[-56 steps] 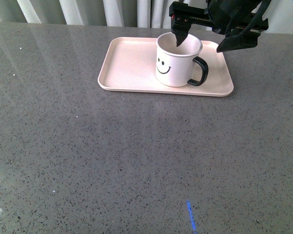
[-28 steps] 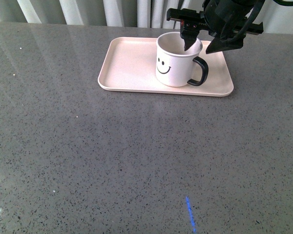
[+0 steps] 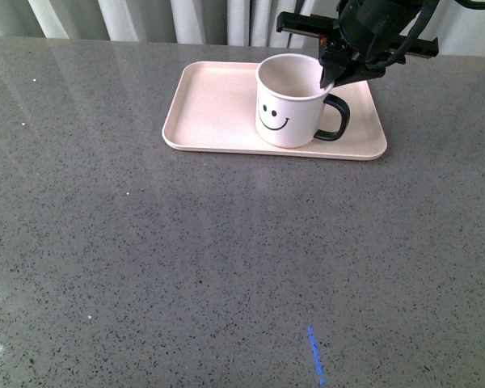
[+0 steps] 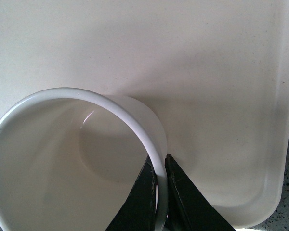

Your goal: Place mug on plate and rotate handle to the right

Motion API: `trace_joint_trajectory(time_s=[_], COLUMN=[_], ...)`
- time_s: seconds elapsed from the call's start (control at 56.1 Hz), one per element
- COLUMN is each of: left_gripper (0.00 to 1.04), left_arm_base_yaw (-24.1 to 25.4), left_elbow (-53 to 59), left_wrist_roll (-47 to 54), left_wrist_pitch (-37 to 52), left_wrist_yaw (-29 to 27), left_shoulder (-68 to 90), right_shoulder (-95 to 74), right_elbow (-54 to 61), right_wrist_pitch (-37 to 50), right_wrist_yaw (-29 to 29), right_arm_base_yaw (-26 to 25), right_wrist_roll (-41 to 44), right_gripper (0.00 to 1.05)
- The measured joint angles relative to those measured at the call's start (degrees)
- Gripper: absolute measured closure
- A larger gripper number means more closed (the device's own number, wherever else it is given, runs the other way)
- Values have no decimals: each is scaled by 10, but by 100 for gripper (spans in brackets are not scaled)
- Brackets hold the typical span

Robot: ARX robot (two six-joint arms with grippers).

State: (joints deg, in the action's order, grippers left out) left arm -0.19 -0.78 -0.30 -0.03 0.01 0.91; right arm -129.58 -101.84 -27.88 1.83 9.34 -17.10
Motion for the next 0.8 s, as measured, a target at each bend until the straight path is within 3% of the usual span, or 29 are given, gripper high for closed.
trace_joint_trajectory(time_s=[0.214, 0.481, 0.801], left_gripper=[9, 9, 9], left_arm_base_yaw=[0, 0, 0], left_elbow=[0, 0, 0], left_wrist_roll=[0, 0, 0], left_wrist_pitch=[0, 0, 0], left_wrist_yaw=[0, 0, 0], left_shoulder=[0, 0, 0], right_shoulder=[20, 22, 0], right_elbow=[-25, -71, -92], right_wrist_pitch=[-28, -78, -100], right_wrist_yaw=[-28, -52, -91], right_arm_base_yaw=[-15, -28, -29], right_wrist_roll=[43, 177, 240], right_gripper=[103, 103, 103])
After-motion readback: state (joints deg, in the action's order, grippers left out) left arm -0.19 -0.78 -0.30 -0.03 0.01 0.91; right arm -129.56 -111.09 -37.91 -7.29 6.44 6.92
